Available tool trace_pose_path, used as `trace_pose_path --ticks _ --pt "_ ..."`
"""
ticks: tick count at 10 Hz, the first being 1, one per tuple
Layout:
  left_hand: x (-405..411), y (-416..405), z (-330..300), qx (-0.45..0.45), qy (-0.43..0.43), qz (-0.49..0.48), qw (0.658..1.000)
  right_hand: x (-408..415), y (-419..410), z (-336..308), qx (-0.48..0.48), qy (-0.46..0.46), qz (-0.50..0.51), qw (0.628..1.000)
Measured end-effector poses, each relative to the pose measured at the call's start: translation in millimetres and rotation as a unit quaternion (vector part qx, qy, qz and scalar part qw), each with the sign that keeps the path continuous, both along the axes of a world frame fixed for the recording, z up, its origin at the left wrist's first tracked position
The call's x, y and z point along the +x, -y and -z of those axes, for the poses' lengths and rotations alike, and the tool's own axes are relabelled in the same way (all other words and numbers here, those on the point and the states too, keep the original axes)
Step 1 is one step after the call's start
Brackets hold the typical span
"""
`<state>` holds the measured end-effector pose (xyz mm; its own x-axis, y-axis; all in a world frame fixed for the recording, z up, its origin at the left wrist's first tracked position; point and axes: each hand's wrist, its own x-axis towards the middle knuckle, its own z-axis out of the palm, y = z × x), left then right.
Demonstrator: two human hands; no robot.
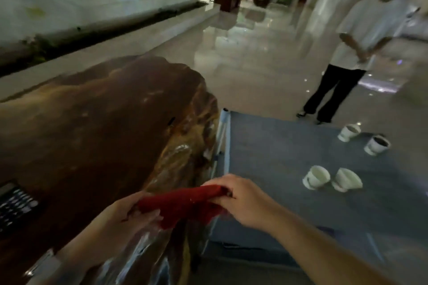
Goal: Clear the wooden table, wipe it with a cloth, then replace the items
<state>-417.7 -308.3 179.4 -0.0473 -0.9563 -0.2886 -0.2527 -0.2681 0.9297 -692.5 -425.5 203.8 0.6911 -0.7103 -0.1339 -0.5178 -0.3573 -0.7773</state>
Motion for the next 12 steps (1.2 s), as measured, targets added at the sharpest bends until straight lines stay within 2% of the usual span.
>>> trace_pose_path --ticks 2,3,5,6,7,8,10,11,12 --pt "-77.3 69.5 13.1 -0.083 0.000 0.081 0.993 -85.3 -3.8 13.4 0.018 0.017 0.154 0.988" --pt "-119.7 110.7 14.9 -0.123 0.035 0.113 0.985 -123.3 8.5 18.2 0.014 0.017 0.218 0.976" --pt "-188.1 189.4 28.9 -0.230 0.102 0.081 0.964 -179.5 66.6 34.8 -0.045 0.033 0.261 0.964" --pt "-201.9 212.8 56.9 -0.227 0.176 0.085 0.954 -199.1 95.0 64.9 -0.052 0.024 0.236 0.970" --pt "-206.9 221.9 97.1 -0.204 0.305 0.137 0.920 -211.6 114.4 101.4 -0.043 -0.070 0.164 0.983" --pt "-210.8 215.0 127.3 -0.146 0.423 0.209 0.869 -216.6 115.9 131.0 -0.028 -0.170 0.076 0.982" --pt "-223.8 199.4 133.3 -0.117 0.461 0.242 0.846 -222.5 106.3 153.2 -0.078 -0.263 0.010 0.962" --pt "-228.8 191.5 122.2 -0.101 0.456 0.216 0.857 -220.4 108.5 147.2 -0.116 -0.279 0.002 0.953" --pt "-231.1 184.8 111.6 -0.078 0.432 0.165 0.883 -214.8 115.4 134.7 -0.136 -0.241 0.020 0.961"
